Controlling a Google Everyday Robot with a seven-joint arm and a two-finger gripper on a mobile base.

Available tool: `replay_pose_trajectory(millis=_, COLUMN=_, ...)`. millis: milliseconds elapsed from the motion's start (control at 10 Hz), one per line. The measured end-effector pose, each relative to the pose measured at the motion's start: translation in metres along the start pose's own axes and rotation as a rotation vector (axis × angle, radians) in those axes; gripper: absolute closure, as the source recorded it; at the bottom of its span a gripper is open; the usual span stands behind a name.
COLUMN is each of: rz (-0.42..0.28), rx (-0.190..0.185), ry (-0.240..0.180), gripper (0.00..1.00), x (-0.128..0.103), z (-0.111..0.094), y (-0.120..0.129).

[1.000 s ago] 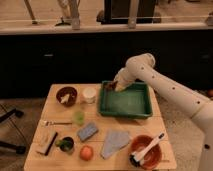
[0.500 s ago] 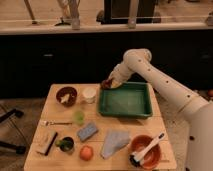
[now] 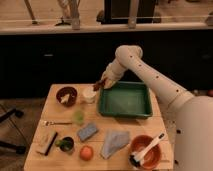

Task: Place grapes in paper cup

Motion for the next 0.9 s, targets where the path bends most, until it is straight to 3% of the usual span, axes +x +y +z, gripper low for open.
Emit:
replay_pose_trajectory(millis=400, rz=-0.053, rx=-0.054, ry=-0.004, gripper=0.96, x=-0.013, z=0.013, y=-0.001)
replay_pose_trajectory(millis=900, rz=-0.100, rx=-0.096, ry=0.048, gripper=0.96, x=-0.025, z=0.035, y=-0.011)
